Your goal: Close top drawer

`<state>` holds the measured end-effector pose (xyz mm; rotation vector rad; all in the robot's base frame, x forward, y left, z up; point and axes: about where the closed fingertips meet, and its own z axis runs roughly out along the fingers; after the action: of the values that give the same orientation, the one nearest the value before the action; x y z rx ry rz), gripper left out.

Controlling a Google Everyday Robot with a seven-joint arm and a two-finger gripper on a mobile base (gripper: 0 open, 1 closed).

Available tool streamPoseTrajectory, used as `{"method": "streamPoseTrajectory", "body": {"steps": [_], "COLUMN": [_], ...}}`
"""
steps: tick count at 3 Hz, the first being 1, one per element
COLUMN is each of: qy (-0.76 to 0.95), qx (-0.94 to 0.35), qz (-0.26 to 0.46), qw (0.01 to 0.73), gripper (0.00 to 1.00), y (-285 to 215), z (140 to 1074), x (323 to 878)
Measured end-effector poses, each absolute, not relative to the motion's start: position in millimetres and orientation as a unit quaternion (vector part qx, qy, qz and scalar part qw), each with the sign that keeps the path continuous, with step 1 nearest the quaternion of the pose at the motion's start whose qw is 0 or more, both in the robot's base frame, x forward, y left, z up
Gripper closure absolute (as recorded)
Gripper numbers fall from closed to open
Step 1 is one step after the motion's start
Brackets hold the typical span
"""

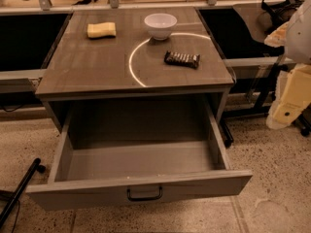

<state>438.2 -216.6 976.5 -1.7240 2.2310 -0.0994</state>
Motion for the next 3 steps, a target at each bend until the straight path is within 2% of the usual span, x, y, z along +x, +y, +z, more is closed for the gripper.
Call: {"method": "streamPoseTrajectory", "body": {"steps": [2,3], "qy": [0.775,0.737], "qx": [-0.609,-0.654], "qz": [-0.022,0.026], "qw": [0.168,0.171], "gripper": [0.0,0.0], "y": [-213,-174], "z": [968,918], "x": [438,418]}}
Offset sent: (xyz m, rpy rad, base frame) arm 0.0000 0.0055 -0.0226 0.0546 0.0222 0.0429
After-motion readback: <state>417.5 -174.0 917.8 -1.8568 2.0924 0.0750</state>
